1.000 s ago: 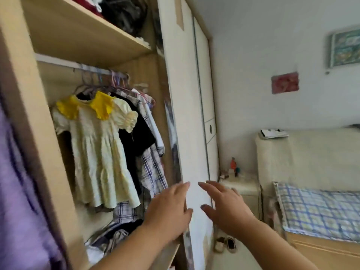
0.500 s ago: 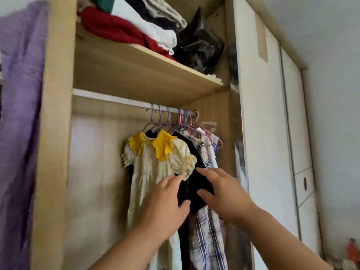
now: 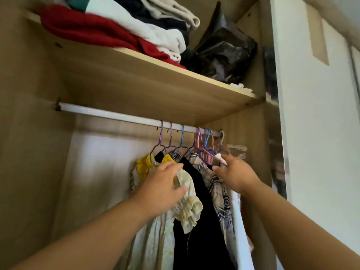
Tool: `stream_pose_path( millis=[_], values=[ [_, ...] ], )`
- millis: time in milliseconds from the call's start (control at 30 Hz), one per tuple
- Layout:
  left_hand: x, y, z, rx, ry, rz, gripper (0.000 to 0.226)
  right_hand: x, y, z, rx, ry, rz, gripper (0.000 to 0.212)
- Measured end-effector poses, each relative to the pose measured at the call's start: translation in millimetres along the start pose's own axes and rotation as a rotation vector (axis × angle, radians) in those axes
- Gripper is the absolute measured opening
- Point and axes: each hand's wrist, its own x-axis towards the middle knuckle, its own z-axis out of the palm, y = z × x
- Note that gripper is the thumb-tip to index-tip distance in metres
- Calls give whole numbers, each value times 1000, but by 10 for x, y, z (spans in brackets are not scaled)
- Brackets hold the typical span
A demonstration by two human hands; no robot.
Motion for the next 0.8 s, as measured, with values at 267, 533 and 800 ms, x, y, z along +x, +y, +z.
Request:
stream_pose_path(
  millis=[267, 533, 800],
  values=[
    [499, -227, 238, 130, -73, -153, 54, 345, -335, 290, 36, 2, -378, 38],
    [507, -517, 372, 70, -141, -56, 53, 463, -834, 569, -340, -223, -98, 18],
    [560, -823, 115, 39, 13, -73, 69, 544, -799, 502, -193, 62, -118, 12]
  ],
)
